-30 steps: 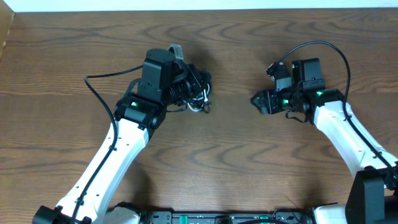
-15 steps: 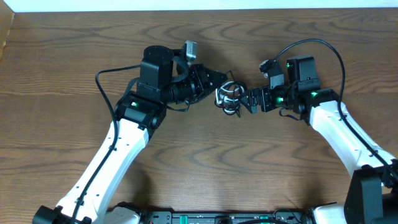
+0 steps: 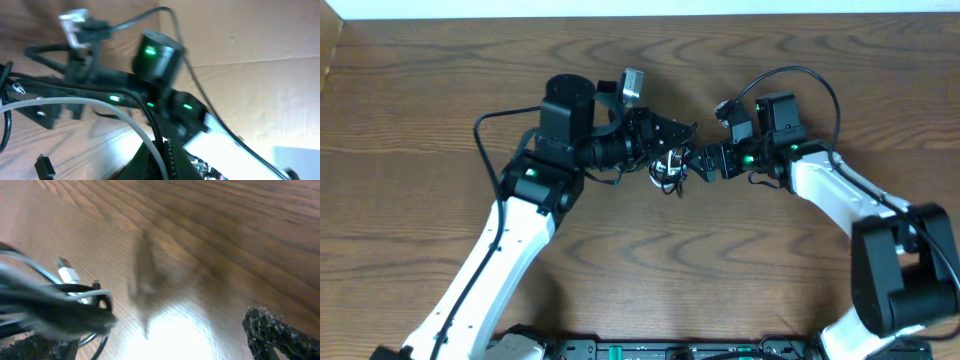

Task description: Untangle cables

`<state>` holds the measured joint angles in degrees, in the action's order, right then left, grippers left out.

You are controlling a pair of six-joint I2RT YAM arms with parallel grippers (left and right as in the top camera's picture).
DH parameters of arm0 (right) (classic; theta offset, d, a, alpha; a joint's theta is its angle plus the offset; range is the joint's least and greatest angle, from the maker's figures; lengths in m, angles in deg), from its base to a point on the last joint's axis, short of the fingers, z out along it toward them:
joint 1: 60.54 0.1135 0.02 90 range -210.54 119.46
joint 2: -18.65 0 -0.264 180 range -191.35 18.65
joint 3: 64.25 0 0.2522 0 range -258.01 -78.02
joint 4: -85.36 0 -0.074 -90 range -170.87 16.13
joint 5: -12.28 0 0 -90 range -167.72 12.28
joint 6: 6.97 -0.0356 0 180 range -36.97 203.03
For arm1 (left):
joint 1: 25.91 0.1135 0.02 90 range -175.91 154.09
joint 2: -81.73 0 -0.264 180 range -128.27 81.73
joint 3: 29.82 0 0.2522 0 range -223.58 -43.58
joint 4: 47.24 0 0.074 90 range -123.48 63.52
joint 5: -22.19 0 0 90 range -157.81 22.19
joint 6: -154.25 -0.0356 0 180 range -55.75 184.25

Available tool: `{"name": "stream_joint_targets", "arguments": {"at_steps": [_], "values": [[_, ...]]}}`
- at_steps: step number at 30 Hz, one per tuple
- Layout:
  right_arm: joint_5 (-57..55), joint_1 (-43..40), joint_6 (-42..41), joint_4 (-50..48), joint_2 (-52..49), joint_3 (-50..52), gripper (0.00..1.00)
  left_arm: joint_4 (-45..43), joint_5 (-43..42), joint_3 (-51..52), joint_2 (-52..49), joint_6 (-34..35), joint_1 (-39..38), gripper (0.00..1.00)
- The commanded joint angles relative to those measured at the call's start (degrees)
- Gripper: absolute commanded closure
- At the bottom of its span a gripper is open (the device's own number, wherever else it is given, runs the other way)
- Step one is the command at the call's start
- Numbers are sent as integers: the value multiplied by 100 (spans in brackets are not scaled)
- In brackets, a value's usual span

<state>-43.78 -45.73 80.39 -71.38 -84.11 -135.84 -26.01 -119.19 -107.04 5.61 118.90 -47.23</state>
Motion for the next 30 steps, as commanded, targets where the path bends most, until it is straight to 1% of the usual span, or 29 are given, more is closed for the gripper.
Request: {"name": "stream_joint_targets", "arguments": {"at_steps": [1,3,8,9,11,13,14,17,20,24,25,26,27,30], "values": [[754,33,-9,-293,-188,31,1,-50,-219,-118,319,-33,9,92],[1029,57,-11,-487,-243,31,1,-48,-216,-118,361,-33,9,92],[1213,142,-11,-732,-256,31,1,-48,-216,-118,380,-31,9,92],[1211,142,-11,-745,-256,31,7,-48,-214,-118,380,-33,9,92],[1211,142,-44,-789,-256,31,40,-48,-201,-118,380,-33,9,92],[1209,142,-55,-809,-256,31,87,-50,-197,-118,380,-33,9,92],[1141,142,-61,-804,-256,31,99,-50,-197,-118,380,-35,9,92],[754,142,-468,-778,-256,31,99,-48,-197,-118,378,-59,9,92],[57,136,-1016,-549,-256,31,99,63,-190,-118,378,-278,9,93],[-741,136,-1663,-225,-256,31,99,562,109,-118,378,-726,9,92],[-955,136,-1834,-125,-256,31,99,793,315,-118,378,-920,9,92],[-1368,136,-2159,114,-251,28,99,1233,791,-118,378,-1233,9,92],[-1547,136,-2297,238,-249,28,99,1517,1174,-118,378,-1425,9,92],[-2087,131,-2706,699,-247,28,99,2356,2684,-118,378,-1803,9,92]]}}
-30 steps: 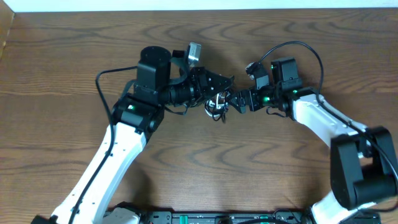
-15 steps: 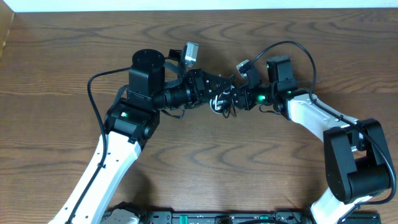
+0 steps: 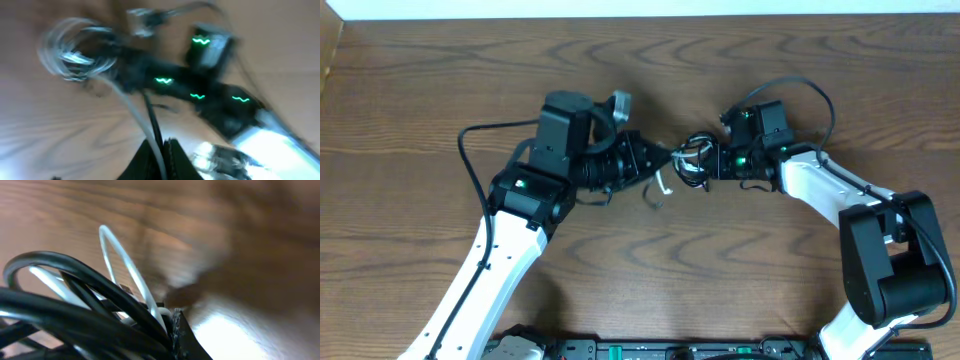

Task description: Untangle cables

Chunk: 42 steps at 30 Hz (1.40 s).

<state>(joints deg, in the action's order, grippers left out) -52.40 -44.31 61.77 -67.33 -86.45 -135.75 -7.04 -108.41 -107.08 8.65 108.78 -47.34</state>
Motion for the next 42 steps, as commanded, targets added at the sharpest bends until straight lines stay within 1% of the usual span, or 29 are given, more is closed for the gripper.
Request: {"name": "stream_joint_targets", "arguments": {"at_steps": [1,3,7,10,13,15,18,19,20,21,23,24,27,28,31,33,36,39,42], "values": [[-1327,-13,-905,402,-13,20,99,695,2175,-111,70,-857,20,93],[-1451,-28,-988,581,-13,20,99,1119,3316,-111,28,-916,20,92],[-1370,-50,-968,732,-11,15,99,1467,4662,-35,-59,-918,22,92],[-887,-59,-568,699,-9,-4,99,1513,5095,-15,-122,-918,22,92],[-498,-59,-321,719,98,-9,99,1513,5753,-2,-229,-846,22,93],[-411,-59,-238,778,254,-9,99,1478,5790,-2,-350,-780,33,92],[-376,-59,66,837,588,-9,99,1423,5357,0,-525,-789,31,92],[-372,-59,197,859,748,-9,99,1399,5119,0,-588,-798,31,89],[-369,-59,310,883,903,-9,99,1351,4887,0,-643,-848,31,84],[-369,-59,393,907,1051,-9,99,1272,4612,0,-708,-953,31,76],[-350,-59,625,979,1401,-9,99,1034,3834,0,-859,-1276,31,66],[-354,-59,728,1051,1587,-9,99,894,3412,0,-933,-1432,31,59],[-402,-59,988,1325,2037,-9,99,358,2055,0,-1158,-1759,31,48],[-428,-59,1080,1451,2184,-9,99,55,1403,0,-1244,-1893,31,47],[-531,-66,1217,1687,2411,-9,99,-741,20,0,-1390,-2083,31,46],[-527,-83,1311,1764,2468,-9,99,-1178,-505,0,-1440,-2079,31,45],[-522,-92,1322,1891,2487,-9,99,-1497,-612,0,-1449,-2074,31,44],[-577,-98,1322,1998,2485,-7,99,-1582,-695,0,-1447,-2074,31,43],[-588,-122,1325,2004,2485,-7,99,-1641,-1051,0,-1447,-2098,24,43]]}}
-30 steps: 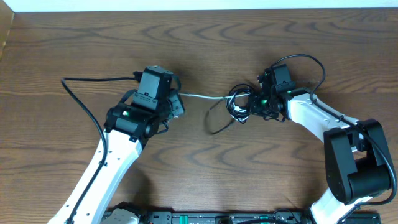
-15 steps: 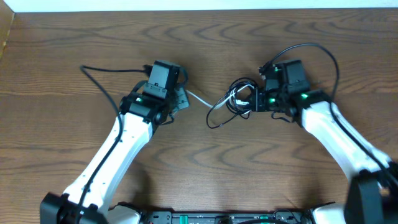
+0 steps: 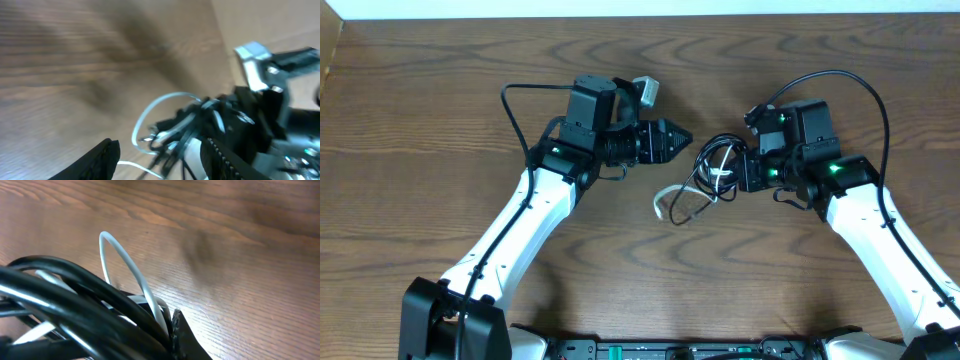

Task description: Untangle cables

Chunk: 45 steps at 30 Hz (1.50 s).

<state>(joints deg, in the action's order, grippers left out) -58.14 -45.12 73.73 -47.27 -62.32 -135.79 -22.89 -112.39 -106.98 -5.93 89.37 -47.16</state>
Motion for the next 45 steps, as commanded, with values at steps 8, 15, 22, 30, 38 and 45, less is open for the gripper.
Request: {"name": "stream_joint_targets", "arguments": {"at_steps": [8,15,22,30,38,45], "values": [[74,-37,127,-59,72,-2,99,-251,-1200,-11,9,-431,-149,43],[354,-37,127,-131,72,-2,99,-262,-1145,-11,-76,-754,-437,43],[352,-39,129,-105,72,-2,99,-262,-702,-9,-490,-750,-487,80],[326,-44,129,-118,72,-2,99,-267,-697,-9,-1003,-752,-487,93],[-669,-48,-81,116,72,-2,90,-358,-684,-11,-940,-748,-350,93],[-2520,-48,-1344,678,72,-2,51,-339,-723,-11,-748,-686,-282,92]]}}
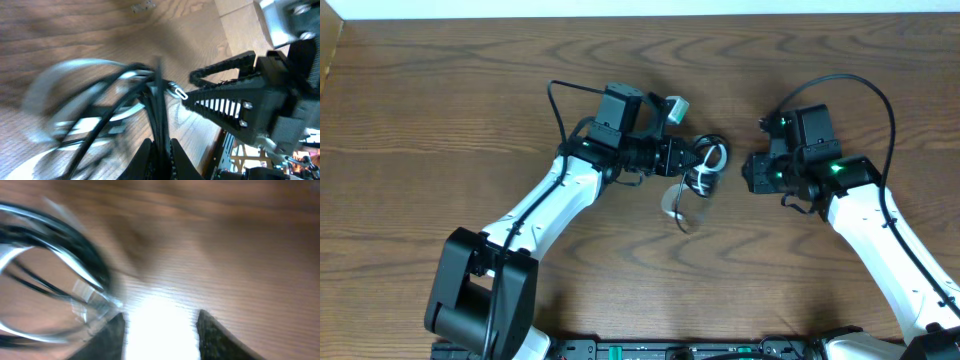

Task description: Untangle cables

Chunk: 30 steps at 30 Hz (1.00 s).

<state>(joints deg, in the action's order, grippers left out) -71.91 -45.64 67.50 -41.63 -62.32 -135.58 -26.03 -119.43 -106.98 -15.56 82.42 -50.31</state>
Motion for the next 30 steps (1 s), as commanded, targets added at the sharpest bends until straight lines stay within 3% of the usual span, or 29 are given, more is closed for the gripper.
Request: {"name": "stream_joint_targets", "arguments": {"at_steps": [1,6,12,17,19,24,27,29,30], "values": [[-1307,4,-835,181,72,-24,50,-22,-42,-11,258,11,33,92],[-955,20,-782,136,72,-24,37,63,-44,-11,468,35,33,93],[1257,20,828,-555,72,-24,28,258,-254,-11,741,33,35,92],[2380,15,1338,-927,72,-24,27,258,-645,-11,844,87,72,92],[2479,22,1346,-981,72,-24,26,254,-649,-11,844,184,72,92],[2245,20,1300,-1108,70,-7,13,229,-824,-11,848,358,72,92],[2087,22,1126,-1287,42,-2,12,179,-1150,-11,848,584,72,93],[2079,50,1021,-1510,-42,-2,1,52,-1414,-11,857,793,72,93],[2065,66,1019,-1572,-72,-2,1,35,-1451,-11,868,863,72,92]]}}
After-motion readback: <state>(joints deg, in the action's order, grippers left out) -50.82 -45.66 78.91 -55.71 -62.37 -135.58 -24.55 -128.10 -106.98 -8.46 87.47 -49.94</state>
